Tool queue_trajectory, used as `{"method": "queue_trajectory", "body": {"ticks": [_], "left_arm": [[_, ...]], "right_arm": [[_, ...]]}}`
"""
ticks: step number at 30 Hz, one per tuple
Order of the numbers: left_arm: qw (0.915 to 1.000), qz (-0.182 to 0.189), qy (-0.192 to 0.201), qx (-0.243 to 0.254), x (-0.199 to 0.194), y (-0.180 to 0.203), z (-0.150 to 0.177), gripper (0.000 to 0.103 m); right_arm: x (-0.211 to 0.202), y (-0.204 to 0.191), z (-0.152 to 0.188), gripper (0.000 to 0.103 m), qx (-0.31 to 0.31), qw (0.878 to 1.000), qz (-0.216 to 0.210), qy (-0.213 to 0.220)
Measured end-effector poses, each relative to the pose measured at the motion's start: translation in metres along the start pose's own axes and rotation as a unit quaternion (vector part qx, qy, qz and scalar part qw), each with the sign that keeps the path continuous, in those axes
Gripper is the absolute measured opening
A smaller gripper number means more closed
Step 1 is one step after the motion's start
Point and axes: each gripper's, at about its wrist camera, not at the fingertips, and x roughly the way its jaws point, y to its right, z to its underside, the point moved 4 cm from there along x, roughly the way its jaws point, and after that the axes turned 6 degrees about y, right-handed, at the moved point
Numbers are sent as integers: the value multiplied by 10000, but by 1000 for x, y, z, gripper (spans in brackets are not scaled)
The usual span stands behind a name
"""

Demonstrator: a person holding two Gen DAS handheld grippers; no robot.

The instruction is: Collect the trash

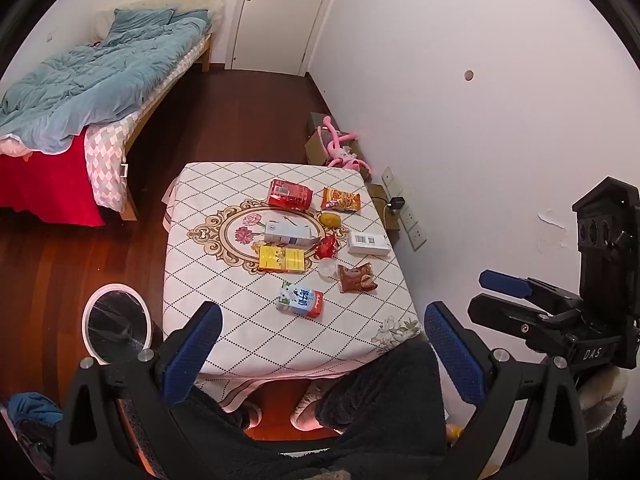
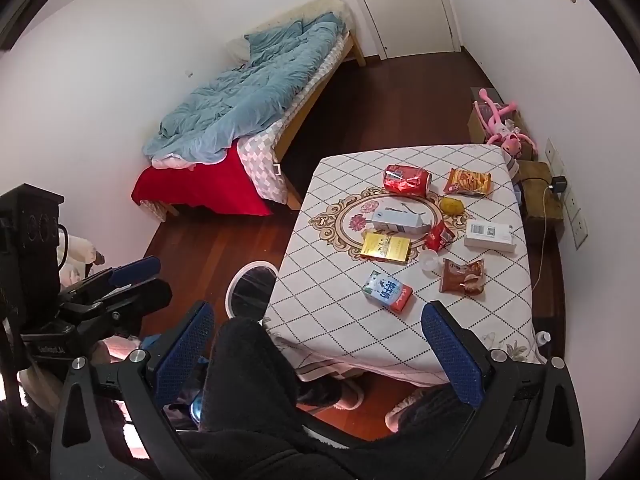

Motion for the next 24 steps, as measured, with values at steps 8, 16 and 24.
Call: {"method": "queue_trajectory", "body": {"ticks": [8, 16, 24], "left_arm": [[10000, 4, 21, -6, -1, -1, 0, 103], [10000, -37, 26, -38, -1, -1, 2, 103], [10000, -45, 45, -70, 0, -6, 4, 103]], "right_arm": [[3, 1, -1, 103, -28, 10000, -36, -23], [3, 0, -1, 103, -29, 10000, -20, -30], [3, 0, 0, 103, -42, 10000, -11, -34]]}}
